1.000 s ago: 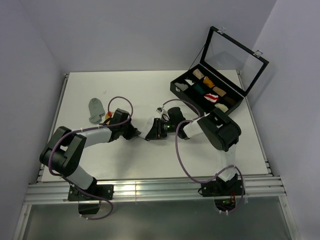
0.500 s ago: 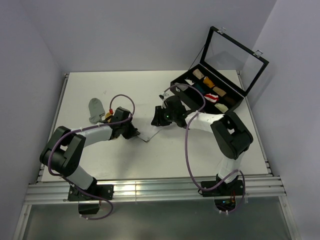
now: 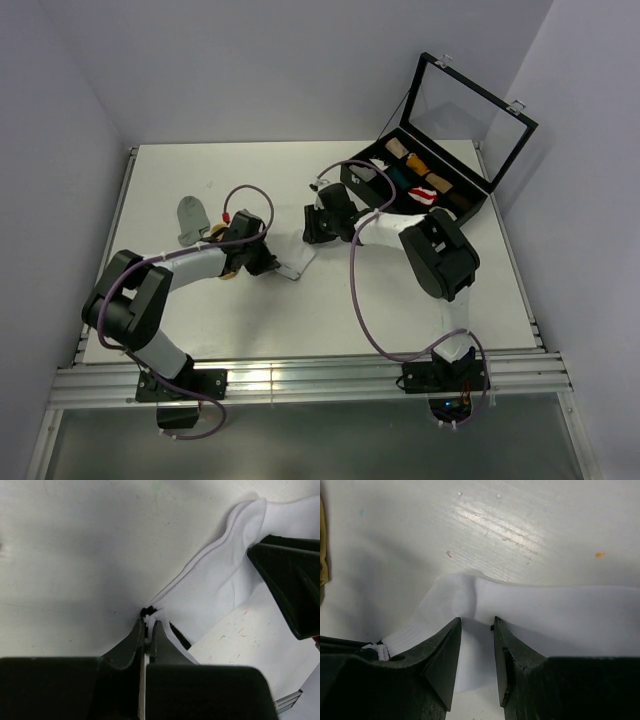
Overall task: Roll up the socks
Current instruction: Roll the sock at the center of the board.
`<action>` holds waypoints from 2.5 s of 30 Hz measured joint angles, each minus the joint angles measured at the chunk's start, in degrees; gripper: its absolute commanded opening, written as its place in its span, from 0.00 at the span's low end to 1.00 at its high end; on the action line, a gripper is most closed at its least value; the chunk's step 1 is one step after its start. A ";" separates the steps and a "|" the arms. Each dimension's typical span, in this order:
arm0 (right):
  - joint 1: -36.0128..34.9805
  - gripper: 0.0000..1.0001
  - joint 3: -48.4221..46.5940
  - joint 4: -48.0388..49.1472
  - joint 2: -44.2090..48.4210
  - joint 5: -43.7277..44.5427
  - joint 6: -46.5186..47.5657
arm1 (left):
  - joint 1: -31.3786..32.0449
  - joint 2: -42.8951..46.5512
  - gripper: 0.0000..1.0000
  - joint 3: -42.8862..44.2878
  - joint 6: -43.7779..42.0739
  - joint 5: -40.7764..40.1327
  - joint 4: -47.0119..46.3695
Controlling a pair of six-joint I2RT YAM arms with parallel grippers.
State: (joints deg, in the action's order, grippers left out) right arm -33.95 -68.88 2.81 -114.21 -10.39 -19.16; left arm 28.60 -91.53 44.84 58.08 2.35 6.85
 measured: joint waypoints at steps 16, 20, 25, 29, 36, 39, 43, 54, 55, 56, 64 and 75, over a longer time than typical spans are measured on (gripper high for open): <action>-13.97 0.47 13.11 3.30 20.04 11.26 10.43 | 0.00 -2.58 0.00 4.17 -1.97 -0.11 5.05; -22.21 0.46 15.76 7.39 20.46 14.08 13.27 | 0.00 -2.82 0.00 4.66 -1.99 -0.09 5.51; -24.50 0.45 15.93 7.91 17.18 15.98 15.10 | 0.00 -2.84 0.00 4.79 -1.95 -0.11 5.90; -24.57 0.45 15.78 7.96 15.28 17.14 15.78 | 0.00 -2.84 0.00 4.94 -1.95 -0.09 6.21; -24.57 0.44 15.56 8.31 12.35 18.10 16.11 | 0.00 -2.89 0.00 5.05 -1.95 -0.09 6.40; -24.57 0.44 15.56 8.35 12.24 18.12 16.09 | 0.00 -2.95 0.00 5.07 -1.92 -0.07 6.40; -24.57 0.44 15.56 8.55 11.65 18.38 16.06 | 0.00 -3.04 0.00 5.14 -1.92 -0.04 6.45; -24.57 0.22 14.64 9.09 7.98 22.60 15.23 | 0.00 -3.15 0.00 5.51 -1.90 -0.04 6.82; -24.57 0.11 14.64 9.14 7.98 22.80 15.15 | 0.00 -3.19 0.01 5.57 -1.88 -0.04 6.82; -24.57 0.07 14.64 9.22 7.98 22.82 14.97 | 0.00 -3.21 0.02 5.64 -1.88 -0.07 6.82; -22.67 0.00 14.73 9.86 8.11 17.99 12.87 | -0.02 -2.93 0.40 5.31 0.22 -0.50 6.19; -7.67 0.00 16.52 16.41 5.22 -15.13 -1.62 | 0.00 5.77 0.58 -2.14 6.82 -0.94 0.55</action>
State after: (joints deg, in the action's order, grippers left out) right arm -41.63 -52.36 19.22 -108.99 -25.52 -20.78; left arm 28.60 -85.76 42.70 64.90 1.41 7.40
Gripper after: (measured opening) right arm 0.067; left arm 0.587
